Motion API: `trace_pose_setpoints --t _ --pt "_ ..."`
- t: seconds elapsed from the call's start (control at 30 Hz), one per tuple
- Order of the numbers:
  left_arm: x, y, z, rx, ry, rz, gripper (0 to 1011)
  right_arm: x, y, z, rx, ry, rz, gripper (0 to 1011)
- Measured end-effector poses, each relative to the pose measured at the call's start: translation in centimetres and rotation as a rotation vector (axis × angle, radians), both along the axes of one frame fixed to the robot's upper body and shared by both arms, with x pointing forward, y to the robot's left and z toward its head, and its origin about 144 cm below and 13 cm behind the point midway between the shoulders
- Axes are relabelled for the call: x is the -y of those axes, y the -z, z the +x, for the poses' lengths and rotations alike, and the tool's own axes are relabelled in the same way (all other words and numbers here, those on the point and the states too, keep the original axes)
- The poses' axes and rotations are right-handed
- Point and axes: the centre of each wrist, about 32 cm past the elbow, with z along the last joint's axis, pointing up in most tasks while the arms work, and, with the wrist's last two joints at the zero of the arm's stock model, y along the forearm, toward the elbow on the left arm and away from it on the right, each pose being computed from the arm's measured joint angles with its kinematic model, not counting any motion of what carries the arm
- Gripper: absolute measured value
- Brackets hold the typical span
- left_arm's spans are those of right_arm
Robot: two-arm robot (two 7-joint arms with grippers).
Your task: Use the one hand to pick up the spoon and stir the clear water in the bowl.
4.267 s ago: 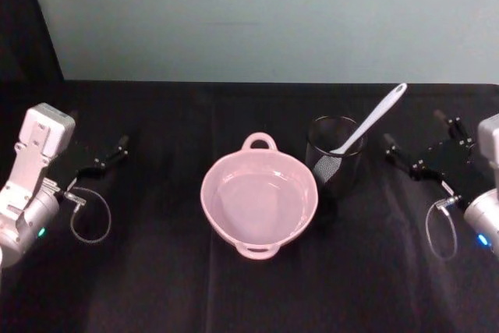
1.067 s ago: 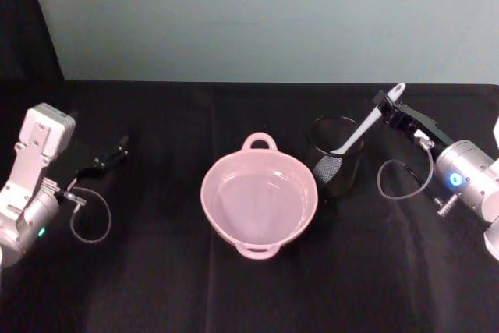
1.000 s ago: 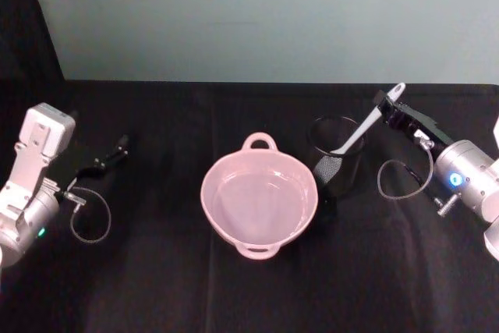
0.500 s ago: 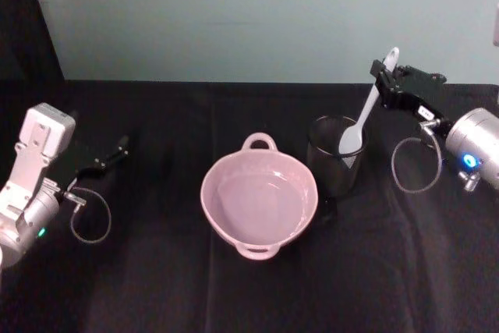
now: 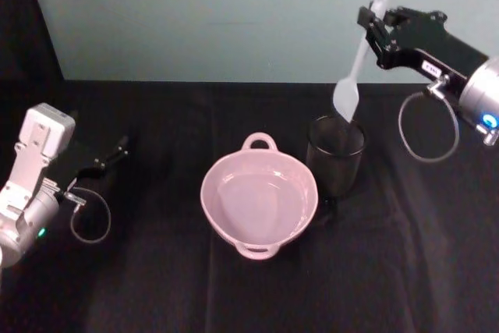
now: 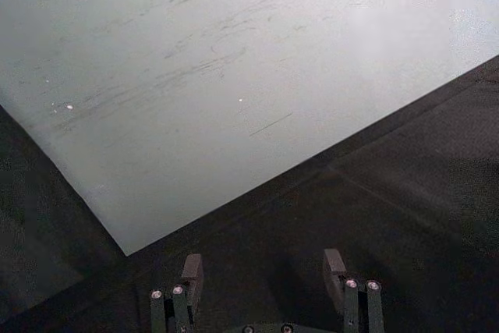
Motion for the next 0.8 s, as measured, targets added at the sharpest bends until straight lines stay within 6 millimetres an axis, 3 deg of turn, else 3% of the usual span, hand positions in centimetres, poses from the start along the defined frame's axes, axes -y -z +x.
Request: trace_pose_setpoints --t 0.13,0.37,0.63,0.8 --pt "0.0 0.0 0.0 0.000 0.000 0.000 1011 -0.6 -1.7 0.1 0.027 -0.077 -0.022 121" --pt "0.0 0.0 0.0 0.000 0.000 0.000 1011 -2.1 -2.6 0.4 0.011 -0.201 0.001 121" --pt "0.0 0.0 0.0 0.000 0.000 0.000 1011 -4.1 -1.0 0.2 -0.054 -0.340 0.023 121" --pt "0.0 0.0 0.0 0.000 0.000 0.000 1011 -5.0 1.2 0.1 -0.093 -0.396 0.016 120"
